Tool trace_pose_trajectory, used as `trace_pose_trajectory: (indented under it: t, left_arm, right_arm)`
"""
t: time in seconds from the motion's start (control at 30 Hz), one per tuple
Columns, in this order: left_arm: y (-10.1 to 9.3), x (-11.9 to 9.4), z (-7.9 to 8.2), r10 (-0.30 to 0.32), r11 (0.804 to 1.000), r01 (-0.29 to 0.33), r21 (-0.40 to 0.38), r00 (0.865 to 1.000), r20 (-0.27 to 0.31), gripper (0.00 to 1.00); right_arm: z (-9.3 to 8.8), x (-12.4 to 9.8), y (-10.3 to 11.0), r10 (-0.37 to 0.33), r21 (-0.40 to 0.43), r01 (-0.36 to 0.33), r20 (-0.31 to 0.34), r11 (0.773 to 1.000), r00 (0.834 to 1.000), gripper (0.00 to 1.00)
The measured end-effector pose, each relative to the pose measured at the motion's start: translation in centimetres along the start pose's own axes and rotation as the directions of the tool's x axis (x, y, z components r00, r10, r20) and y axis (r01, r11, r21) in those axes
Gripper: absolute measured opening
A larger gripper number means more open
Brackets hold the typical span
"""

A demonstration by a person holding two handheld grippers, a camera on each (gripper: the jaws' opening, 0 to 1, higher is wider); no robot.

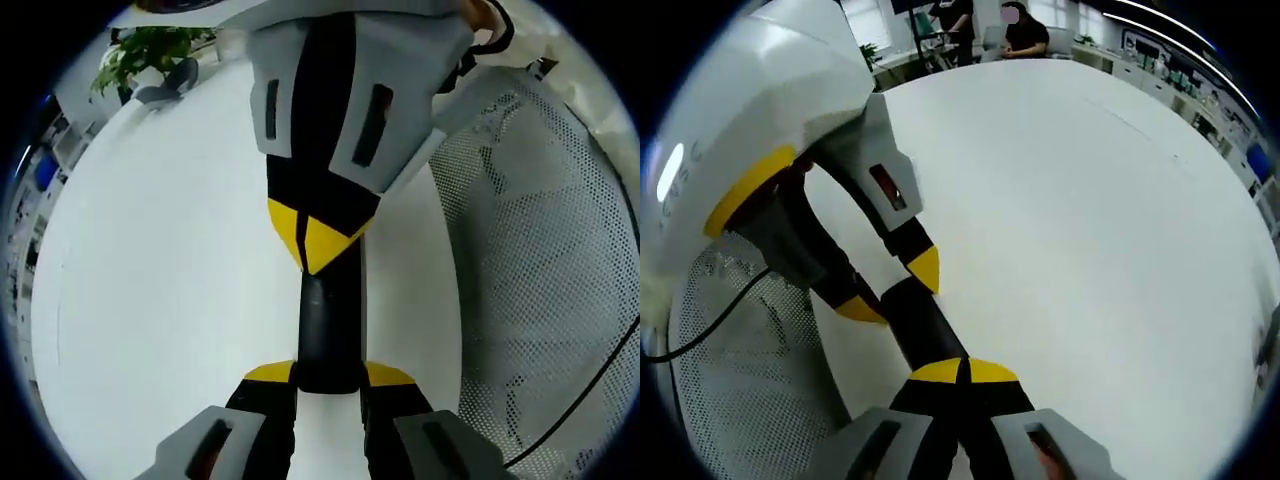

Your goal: Press the specified remote control buttons in sequence, fully releasing each button before pressing the next.

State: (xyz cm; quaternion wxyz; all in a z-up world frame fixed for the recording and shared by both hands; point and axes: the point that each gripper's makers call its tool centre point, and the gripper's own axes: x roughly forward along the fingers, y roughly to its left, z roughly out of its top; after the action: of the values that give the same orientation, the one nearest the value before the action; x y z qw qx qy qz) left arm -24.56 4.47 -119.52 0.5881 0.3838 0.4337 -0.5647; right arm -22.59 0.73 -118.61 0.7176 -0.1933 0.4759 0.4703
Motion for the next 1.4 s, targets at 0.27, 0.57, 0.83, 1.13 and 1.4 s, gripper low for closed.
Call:
trace_pose_trajectory:
  t: [0.27, 0.57, 0.83, 1.13, 1.4]
  left_arm:
    - [0.0, 0.0, 0.0, 0.009, 1.0, -0.009, -0.002, 1.0, -0.003, 0.22]
    - [0.1, 0.0, 0.0, 0.015, 1.0, -0.015, -0.026, 1.0, 0.004, 0.22]
    - [0.1, 0.0, 0.1, 0.023, 0.999, -0.023, -0.037, 1.0, 0.002, 0.22]
    - [0.1, 0.0, 0.1, 0.026, 0.998, -0.025, -0.05, 0.999, 0.023, 0.22]
    - [0.1, 0.0, 0.1, 0.017, 0.999, -0.016, -0.041, 0.999, 0.028, 0.22]
  right_arm:
    - [0.3, 0.6, -0.6, 0.0, 0.1, 0.001, -0.002, 0.995, 1.0, 0.0]
    - [-0.6, -1.2, -1.1, -0.011, 0.095, 0.01, 0.017, 0.995, 1.0, 0.0]
    - [-1.3, -1.3, 0.4, 0.011, 0.035, -0.011, -0.017, 0.999, 1.0, 0.0]
    - [-1.6, -1.2, 1.3, 0.009, -0.01, -0.01, -0.036, 1.0, 0.999, 0.0]
    - [-1.6, -1.1, 1.0, 0.004, 0.004, -0.004, -0.045, 1.0, 0.999, 0.0]
